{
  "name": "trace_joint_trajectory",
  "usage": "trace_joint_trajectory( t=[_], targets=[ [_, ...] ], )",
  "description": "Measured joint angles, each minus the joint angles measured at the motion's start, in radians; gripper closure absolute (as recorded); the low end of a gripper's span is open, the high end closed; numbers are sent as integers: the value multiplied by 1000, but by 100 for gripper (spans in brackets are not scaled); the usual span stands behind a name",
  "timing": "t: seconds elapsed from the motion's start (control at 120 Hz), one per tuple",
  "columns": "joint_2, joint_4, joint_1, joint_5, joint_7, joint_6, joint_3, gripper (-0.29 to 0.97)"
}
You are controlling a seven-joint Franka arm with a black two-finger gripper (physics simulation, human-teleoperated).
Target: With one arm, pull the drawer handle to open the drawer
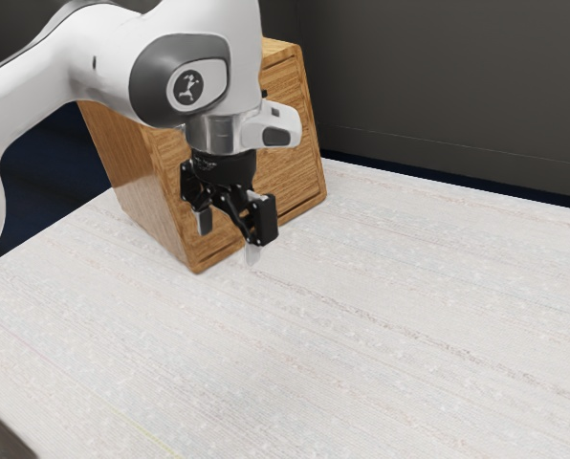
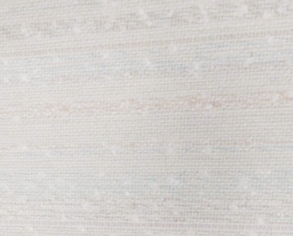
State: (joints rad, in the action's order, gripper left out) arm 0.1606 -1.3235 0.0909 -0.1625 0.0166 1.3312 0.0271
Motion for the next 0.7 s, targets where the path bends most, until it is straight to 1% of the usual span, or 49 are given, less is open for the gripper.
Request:
trace_joint_trajectory(
  t=[0.092,0.2,0.317,0.417,0.483,0.558,0.625,0.7],
  targets=[
    [-1,-1,1,-3,1,68,-1,0],
    [15,4,0,-10,3,117,-1,0],
    [142,92,-38,-14,6,147,-4,0],
    [287,313,-50,-9,25,164,-28,0],
    [358,435,-97,-7,53,180,-70,0],
    [464,614,-128,-6,100,209,-88,0],
    [515,689,-159,-5,145,239,-98,0],
    [534,725,-183,-5,193,276,-106,0]
  ],
)
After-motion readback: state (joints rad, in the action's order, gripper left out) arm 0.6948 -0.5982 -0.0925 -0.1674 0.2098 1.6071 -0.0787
